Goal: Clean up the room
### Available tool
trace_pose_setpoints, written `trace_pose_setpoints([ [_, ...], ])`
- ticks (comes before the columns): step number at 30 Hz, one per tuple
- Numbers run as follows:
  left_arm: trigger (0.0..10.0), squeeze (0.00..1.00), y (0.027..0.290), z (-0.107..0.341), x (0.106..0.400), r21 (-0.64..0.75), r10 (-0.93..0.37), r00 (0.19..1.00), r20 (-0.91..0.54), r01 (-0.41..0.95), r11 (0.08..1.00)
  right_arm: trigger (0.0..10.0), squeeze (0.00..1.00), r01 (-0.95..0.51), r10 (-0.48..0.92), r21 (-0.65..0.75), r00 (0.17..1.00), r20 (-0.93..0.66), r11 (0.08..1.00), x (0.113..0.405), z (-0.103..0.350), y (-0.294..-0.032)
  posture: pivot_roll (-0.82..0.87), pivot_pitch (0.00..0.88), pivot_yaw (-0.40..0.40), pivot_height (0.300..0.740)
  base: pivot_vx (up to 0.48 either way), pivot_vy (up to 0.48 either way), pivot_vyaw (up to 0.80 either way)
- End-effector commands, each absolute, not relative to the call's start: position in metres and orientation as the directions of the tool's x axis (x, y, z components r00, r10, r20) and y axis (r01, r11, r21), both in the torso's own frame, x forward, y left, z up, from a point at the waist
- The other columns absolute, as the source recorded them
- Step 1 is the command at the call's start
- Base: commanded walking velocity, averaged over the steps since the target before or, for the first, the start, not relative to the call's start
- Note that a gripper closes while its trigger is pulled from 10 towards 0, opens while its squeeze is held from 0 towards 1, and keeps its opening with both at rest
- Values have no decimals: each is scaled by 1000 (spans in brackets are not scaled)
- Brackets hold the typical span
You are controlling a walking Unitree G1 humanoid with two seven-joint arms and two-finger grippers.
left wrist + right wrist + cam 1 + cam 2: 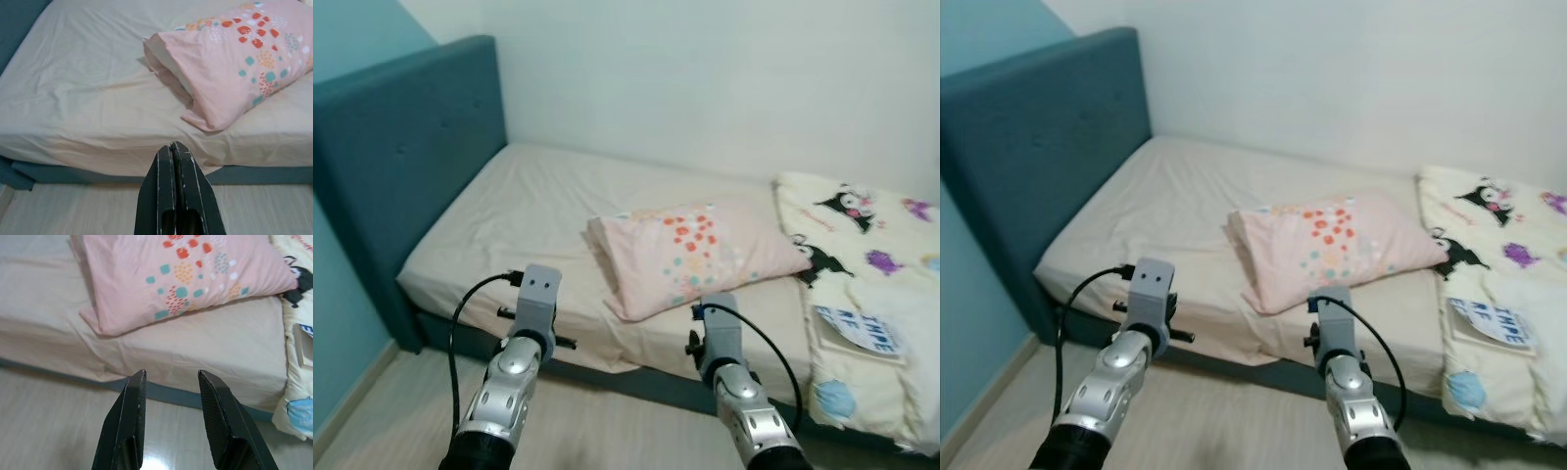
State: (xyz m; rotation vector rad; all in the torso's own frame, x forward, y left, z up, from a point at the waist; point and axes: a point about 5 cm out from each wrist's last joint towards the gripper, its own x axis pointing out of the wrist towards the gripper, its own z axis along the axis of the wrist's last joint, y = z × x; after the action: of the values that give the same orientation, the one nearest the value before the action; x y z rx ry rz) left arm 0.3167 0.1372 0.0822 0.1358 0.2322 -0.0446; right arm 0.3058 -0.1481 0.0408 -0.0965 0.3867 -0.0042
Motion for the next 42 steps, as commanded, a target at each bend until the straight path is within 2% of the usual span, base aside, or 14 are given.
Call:
trace_pose_setpoints([
  [1,10000,0,138,79,316,105,-35,969,-244,63,992,10000,0,-39,5,-89,934,-356,995,308,44,-143,-4,0,-78,740,0,0,0],
  [6,10000,0,137,82,317,71,-51,972,-228,69,995,10000,0,-47,11,-96,937,-350,994,309,46,-141,-2,0,-79,740,0,0,0],
  [36,10000,0,137,82,316,63,-67,971,-230,84,994,10000,0,-52,20,-83,935,-354,995,306,43,-139,1,0,-73,740,362,0,0],
  [42,10000,0,137,82,317,66,-72,971,-229,89,994,10000,0,-50,18,-80,935,-354,996,305,43,-140,1,0,-71,740,337,0,-784],
])
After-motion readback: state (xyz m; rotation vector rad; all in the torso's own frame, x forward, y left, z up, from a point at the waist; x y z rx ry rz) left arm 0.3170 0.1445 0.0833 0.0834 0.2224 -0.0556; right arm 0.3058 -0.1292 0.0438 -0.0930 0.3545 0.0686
